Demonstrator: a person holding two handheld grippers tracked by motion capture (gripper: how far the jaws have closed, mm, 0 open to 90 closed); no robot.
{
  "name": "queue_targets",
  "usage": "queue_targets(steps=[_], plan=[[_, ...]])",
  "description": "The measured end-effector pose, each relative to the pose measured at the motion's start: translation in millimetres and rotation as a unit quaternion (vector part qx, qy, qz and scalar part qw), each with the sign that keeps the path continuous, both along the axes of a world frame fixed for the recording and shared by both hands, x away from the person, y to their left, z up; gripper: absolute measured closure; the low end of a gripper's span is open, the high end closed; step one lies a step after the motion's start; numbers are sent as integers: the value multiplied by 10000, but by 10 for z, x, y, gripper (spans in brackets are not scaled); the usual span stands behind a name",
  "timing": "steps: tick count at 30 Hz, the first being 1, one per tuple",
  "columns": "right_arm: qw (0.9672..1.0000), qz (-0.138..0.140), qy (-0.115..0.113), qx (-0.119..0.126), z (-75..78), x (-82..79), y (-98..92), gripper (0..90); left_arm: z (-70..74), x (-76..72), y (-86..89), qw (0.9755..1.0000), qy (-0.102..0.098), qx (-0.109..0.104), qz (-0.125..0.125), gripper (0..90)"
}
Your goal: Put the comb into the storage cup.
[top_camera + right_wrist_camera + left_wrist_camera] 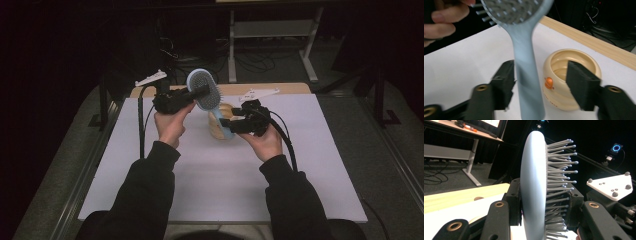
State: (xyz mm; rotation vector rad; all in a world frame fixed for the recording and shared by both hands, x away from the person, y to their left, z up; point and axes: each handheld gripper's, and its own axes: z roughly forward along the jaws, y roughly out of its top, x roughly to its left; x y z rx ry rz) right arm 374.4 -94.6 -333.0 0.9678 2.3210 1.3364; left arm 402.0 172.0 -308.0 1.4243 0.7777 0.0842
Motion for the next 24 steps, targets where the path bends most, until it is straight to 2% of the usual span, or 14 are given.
queue_targets(steps=[6, 9, 11, 16, 21, 24], plan=[[9999, -94, 4, -51, -5, -6, -87, 201, 36, 30, 42, 10000, -30, 0, 5, 580], [9999, -121, 51, -61, -17, -7, -157, 127, 70, 38, 43, 9998, -129, 148, -26, 580], [9998, -136, 106, -99, -34, -7, -207, 114, 96, 43, 39, 9995, -187, 244, -54, 580], [9994, -241, 201, -111, -86, -19, -367, 5, 169, 72, 42, 9991, -290, 299, -42, 580], [9996, -228, 191, -26, -107, -57, -525, 0, 252, 122, 21, 9988, -372, 322, -40, 579], [9996, -268, 107, 3, -110, -88, -631, 0, 304, 144, 11, 9985, -426, 341, -49, 579]])
